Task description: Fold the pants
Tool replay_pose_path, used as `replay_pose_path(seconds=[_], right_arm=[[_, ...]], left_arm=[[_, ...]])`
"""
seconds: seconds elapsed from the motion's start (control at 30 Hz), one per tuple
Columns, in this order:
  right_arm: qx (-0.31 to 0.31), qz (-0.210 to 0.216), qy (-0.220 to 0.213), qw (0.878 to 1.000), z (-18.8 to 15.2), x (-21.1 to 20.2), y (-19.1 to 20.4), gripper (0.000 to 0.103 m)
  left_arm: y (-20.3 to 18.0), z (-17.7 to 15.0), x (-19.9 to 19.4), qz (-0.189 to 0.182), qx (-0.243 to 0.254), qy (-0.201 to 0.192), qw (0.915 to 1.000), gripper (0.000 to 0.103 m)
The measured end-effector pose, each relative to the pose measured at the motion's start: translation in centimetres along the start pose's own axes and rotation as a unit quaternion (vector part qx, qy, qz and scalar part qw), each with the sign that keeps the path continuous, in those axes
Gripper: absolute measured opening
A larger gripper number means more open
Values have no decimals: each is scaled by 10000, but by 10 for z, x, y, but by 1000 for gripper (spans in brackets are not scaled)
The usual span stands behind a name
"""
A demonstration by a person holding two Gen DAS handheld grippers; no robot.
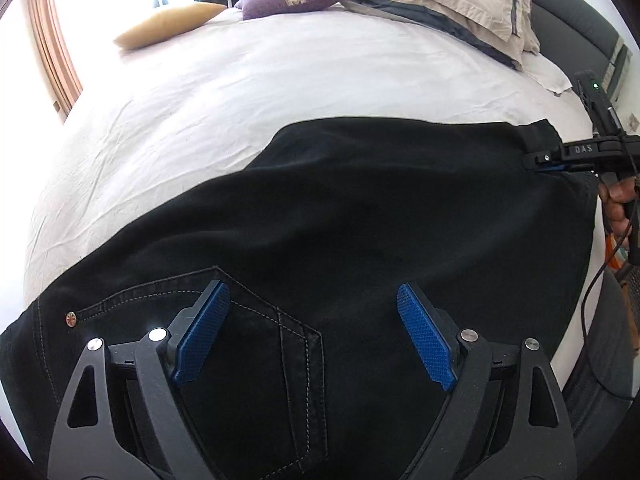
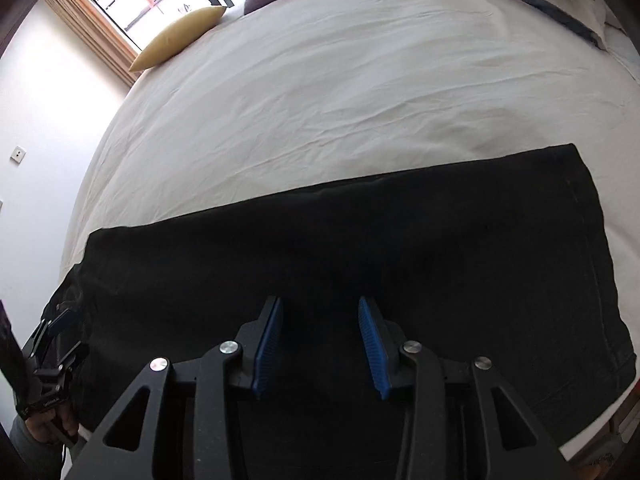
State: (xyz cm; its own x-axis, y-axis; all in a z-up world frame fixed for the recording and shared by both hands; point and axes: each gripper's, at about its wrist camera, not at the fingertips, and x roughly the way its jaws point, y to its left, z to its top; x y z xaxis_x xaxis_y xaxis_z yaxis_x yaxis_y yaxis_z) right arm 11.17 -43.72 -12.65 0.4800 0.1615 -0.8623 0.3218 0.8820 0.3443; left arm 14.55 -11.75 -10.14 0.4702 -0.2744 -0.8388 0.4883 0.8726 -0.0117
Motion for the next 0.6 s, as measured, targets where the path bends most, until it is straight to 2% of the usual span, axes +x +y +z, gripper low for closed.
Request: replay_pose_path(seconds=[0.07, 0.1, 0.17, 0.2, 0.23, 0.27, 0.3, 0.37, 0.4, 0.47, 0.5, 0.53, 0.6], right_arm=[[410, 7, -166, 9990, 20, 6, -8, 41], [470, -201, -320, 9982, 30, 4, -8, 35], [329, -1153, -490, 9916, 44, 1, -5, 36], [449, -1451, -493, 9872, 48, -2, -6, 38], [663, -1303, -469, 9881, 47, -9, -7, 39], [761, -797, -529, 9925, 41, -21, -1, 40], [686, -327, -561, 9955, 36, -29, 14, 40], [195, 302, -405, 9985, 22, -32, 65, 40], [-55, 707, -250, 9972, 14, -25, 93, 40], [-435, 1539, 194, 9869, -1, -3, 142, 41], [-608, 1734, 453, 9819, -6, 15, 164, 42], [-759, 1756, 686, 9791, -11, 33, 182, 42], [-729, 1465, 942, 9820, -13, 71, 194, 42]], left_arm=[[3, -3, 5, 64, -14, 53, 10000, 86], [5, -3, 6, 96, -12, 56, 9999, 86], [10, -1, 4, 147, -82, -13, 9999, 86], [12, 3, 1, 191, -139, -53, 9997, 86], [16, 3, -2, 236, -209, -85, 9995, 86], [18, 5, -5, 271, -276, -115, 9992, 86], [24, 2, -13, 268, -345, -190, 9989, 86], [31, -1, -28, 258, -448, -350, 9980, 86], [34, -3, -31, 237, -484, -382, 9978, 86], [40, -8, -34, 220, -496, -329, 9980, 86], [42, -12, -31, 248, -498, -266, 9981, 86], [45, -15, -28, 279, -514, -186, 9981, 86], [47, -22, -25, 278, -498, -97, 9983, 86]])
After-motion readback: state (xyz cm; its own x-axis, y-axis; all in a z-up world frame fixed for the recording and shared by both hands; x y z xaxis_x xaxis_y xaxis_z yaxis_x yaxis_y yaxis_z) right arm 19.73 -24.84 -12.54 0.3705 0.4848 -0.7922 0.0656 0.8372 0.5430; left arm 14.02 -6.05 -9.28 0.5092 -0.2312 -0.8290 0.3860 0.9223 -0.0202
